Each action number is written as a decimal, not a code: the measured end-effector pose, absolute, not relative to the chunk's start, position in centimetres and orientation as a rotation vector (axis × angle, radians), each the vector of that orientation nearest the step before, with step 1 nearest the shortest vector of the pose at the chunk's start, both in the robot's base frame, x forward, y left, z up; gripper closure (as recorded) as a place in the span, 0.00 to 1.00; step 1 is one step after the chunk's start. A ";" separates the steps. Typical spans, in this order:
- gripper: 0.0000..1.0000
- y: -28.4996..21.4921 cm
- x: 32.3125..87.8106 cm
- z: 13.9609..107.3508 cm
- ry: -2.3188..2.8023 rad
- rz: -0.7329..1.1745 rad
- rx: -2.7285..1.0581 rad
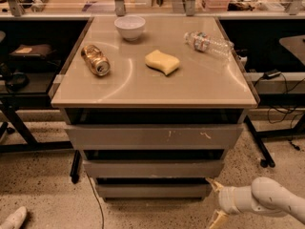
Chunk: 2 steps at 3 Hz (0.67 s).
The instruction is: Open bottom drawer
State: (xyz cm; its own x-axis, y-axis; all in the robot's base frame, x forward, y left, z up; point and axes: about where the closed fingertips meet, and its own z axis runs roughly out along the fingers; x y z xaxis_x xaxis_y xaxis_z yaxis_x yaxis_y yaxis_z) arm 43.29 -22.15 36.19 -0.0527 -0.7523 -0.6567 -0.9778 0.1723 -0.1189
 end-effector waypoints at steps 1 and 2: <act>0.00 -22.6 43.7 33.7 1.879 0.433 -1.568; 0.00 -22.6 43.7 33.6 1.879 0.433 -1.568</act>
Offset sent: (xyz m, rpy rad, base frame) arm 0.0025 -0.0038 -0.0206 0.0008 -0.0254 -0.0475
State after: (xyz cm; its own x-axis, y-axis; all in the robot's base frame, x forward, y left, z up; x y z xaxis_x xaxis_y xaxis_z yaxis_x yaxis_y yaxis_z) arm 43.69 -22.59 33.64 -0.0788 -0.7487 -0.6582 -0.9612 0.2321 -0.1490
